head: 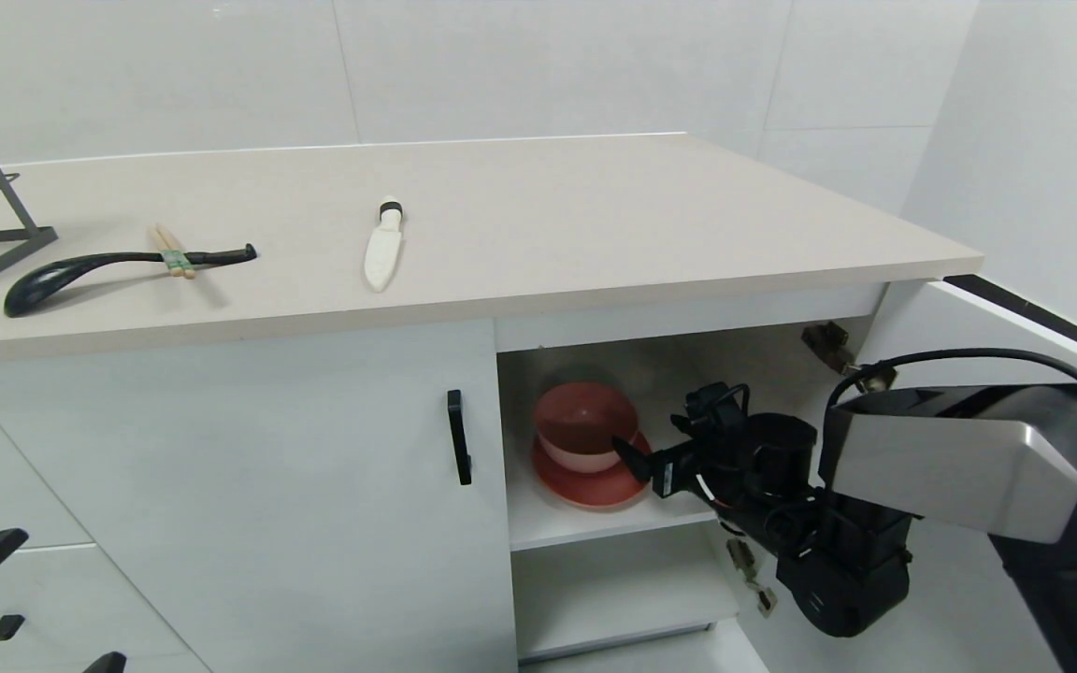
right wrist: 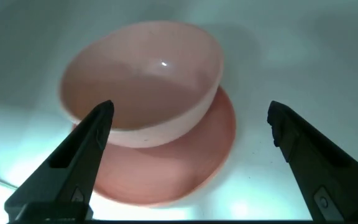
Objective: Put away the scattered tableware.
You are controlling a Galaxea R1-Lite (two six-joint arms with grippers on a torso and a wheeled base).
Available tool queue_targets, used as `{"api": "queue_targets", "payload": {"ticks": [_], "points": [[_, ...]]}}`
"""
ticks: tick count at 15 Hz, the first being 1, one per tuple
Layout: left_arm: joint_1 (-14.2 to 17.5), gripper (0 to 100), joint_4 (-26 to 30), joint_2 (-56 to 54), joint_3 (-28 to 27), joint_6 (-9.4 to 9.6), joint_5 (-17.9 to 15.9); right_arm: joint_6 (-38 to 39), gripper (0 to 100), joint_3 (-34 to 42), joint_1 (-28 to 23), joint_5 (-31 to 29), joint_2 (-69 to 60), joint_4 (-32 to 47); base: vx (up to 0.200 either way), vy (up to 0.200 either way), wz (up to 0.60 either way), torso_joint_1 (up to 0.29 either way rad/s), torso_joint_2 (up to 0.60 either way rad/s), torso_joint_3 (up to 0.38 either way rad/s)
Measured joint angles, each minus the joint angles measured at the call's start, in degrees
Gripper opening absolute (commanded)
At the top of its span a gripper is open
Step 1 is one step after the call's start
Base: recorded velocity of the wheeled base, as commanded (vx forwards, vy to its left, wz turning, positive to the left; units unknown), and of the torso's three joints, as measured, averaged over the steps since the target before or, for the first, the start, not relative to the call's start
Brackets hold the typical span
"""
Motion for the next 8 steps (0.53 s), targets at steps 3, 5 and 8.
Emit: {"api": "queue_targets", "payload": {"ticks": [3,5,8], "points": [[0.55,100,0.05,-0.38,-0.05,-0.27,0.00,-2.46,100,9.41,1.02,-0.16,-6.23,0.00,0.000,0.000,0.00,0.000,0.00,0.000],[0.77,100,0.05,-0.49,-0.13,-0.20,0.00,-3.15,100,15.08,2.05,-0.22,-10.25,0.02,0.000,0.000,0.00,0.000,0.00,0.000],[0.79,100,0.07,-0.60,-0.13,-0.24,0.00,-3.72,100,21.07,4.04,-0.35,-16.02,0.04,0.000,0.000,0.00,0.000,0.00,0.000]]}}
